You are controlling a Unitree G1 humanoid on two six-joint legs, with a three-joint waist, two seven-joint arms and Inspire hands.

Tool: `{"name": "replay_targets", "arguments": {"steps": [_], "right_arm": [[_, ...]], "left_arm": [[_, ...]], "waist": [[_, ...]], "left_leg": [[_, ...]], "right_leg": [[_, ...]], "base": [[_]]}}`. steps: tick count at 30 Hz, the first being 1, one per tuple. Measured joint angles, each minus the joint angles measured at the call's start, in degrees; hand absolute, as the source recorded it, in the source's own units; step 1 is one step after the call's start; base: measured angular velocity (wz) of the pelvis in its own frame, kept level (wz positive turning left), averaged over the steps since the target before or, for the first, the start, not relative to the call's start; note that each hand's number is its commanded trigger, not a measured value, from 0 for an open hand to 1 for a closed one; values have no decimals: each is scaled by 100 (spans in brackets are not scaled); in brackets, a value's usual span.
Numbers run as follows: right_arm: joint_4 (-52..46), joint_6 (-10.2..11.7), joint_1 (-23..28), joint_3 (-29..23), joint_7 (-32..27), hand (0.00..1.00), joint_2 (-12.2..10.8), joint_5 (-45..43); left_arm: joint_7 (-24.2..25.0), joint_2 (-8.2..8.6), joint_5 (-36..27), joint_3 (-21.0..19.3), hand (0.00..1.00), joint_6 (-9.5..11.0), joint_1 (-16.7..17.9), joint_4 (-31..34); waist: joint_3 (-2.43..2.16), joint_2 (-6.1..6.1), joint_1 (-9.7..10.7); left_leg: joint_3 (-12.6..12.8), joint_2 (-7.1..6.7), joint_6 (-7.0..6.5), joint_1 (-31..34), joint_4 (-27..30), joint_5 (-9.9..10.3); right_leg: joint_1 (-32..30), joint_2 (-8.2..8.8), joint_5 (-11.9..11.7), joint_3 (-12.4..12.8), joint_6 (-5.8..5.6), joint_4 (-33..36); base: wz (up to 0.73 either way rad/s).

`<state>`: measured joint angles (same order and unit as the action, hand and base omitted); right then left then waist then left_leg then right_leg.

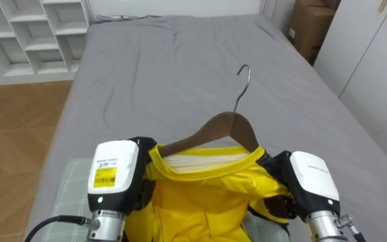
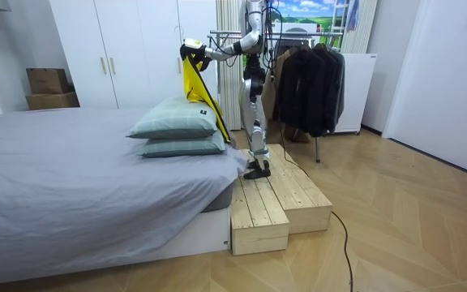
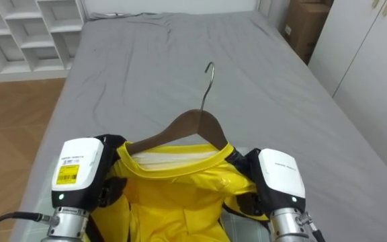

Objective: Hang clothes

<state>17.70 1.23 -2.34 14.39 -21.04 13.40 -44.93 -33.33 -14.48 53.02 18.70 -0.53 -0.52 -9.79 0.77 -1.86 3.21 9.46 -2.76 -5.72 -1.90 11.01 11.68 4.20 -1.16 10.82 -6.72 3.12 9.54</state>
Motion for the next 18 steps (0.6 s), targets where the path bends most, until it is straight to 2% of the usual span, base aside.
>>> {"name": "replay_targets", "arguments": {"steps": [5,8,18], "right_arm": [[1,11,5,36,33,100,-12,12],[32,13,4,68,82,100,-29,-3],[261,-18,3,64,313,100,-128,-201]], "left_arm": [[1,51,-148,63,0,7,-2,0],[6,230,-294,78,0,12,-2,0],[142,359,-293,100,0,38,-4,1]], "waist": [[0,0,-3],[0,0,-25],[0,0,-42]], "left_leg": [[2,0,0,4,-5,0],[3,-1,0,15,-9,0],[3,-1,0,19,-15,0]], "right_leg": [[0,0,0,-1,0,-1],[-10,0,0,-3,0,-1],[-20,-1,0,6,0,-2]], "base": [[0],[0],[0]]}}
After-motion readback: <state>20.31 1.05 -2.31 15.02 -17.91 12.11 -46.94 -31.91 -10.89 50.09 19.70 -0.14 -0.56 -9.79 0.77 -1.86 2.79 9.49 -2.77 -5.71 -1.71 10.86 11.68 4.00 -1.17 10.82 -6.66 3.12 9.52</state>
